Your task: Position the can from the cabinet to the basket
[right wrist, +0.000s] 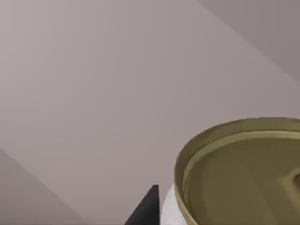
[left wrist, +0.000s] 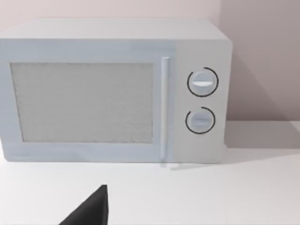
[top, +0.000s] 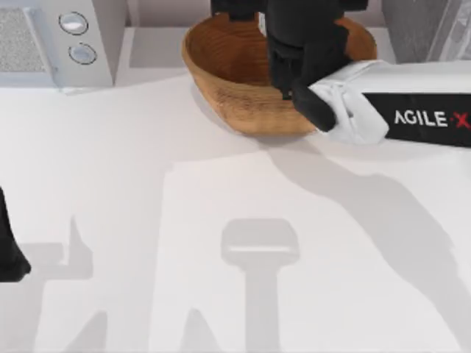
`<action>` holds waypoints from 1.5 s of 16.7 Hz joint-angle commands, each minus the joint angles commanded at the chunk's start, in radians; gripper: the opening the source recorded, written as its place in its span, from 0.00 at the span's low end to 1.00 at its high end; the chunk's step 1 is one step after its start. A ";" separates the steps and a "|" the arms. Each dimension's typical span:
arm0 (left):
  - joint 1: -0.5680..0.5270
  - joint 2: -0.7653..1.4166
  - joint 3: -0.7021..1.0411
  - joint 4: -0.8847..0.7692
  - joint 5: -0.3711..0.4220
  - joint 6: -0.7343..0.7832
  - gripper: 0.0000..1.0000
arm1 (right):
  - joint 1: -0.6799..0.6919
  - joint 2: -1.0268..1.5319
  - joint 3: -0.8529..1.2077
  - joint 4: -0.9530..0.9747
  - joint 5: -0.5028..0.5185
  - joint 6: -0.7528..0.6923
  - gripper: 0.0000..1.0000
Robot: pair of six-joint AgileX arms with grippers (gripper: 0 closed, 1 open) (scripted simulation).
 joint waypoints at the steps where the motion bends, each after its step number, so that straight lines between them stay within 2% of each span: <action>1: 0.000 0.000 0.000 0.000 0.000 0.000 1.00 | 0.000 0.000 0.000 0.000 0.000 0.000 0.75; 4: 0.000 0.000 0.000 0.000 0.000 0.000 1.00 | 0.000 0.000 0.000 0.000 0.000 0.000 0.98; 5: 0.000 0.000 0.000 0.000 0.000 0.000 1.00 | 0.000 0.000 0.000 0.000 0.000 0.000 1.00; 25: 0.000 0.000 0.000 0.000 0.000 0.000 1.00 | 0.000 0.000 0.000 0.000 0.000 0.000 1.00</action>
